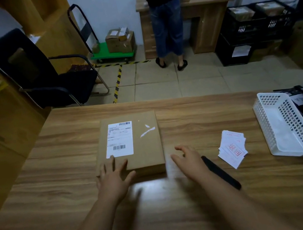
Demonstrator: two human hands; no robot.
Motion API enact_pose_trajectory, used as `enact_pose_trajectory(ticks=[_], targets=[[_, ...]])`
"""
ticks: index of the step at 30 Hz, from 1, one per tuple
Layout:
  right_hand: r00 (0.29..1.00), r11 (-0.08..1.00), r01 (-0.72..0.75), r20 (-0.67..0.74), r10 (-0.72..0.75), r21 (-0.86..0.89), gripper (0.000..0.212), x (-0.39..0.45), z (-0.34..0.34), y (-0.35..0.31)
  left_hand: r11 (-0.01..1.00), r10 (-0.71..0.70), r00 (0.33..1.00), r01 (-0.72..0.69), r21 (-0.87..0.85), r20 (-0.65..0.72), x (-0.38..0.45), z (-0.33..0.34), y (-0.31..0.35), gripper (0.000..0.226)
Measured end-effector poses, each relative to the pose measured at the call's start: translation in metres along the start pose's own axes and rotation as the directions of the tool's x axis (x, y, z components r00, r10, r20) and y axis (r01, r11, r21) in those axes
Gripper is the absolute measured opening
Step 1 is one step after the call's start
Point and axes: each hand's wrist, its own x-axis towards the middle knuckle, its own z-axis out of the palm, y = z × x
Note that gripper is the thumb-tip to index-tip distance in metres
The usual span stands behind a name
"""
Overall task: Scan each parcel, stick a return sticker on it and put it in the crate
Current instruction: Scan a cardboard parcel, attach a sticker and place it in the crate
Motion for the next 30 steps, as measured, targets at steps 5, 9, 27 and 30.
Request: enact_pose_trajectory(ticks=[5, 9, 27, 30], targets=[[0.993, 0.925, 0.031, -0.093, -0.072, -0.379, 0.056, -0.024, -0.034, 0.078, 0.999, 0.023, 0.998, -0.024, -0.026, -0.053, 0.007, 0.009, 0.020, 0.058], [1.000, 0.811, 0.021, 0.030, -0.004, -0.584, 0.079, -0.047, -0.048, 0.122, 0.998, 0.013, 0.997, -0.018, -0.053, -0.081, 0.010, 0.021, 0.040, 0.047], [0.995, 0.912, 0.015, -0.085, -0.055, -0.409, 0.075, -0.052, -0.069, 0.029, 0.997, 0.044, 0.993, -0.051, 0.065, 0.107, -0.005, 0.001, 0.048, 0.050], [0.996, 0.910, 0.061, -0.033, -0.081, -0.410, 0.074, -0.048, -0.066, -0.010, 0.996, 0.052, 0.993, -0.059, 0.067, 0.106, -0.008, -0.001, 0.043, 0.051]])
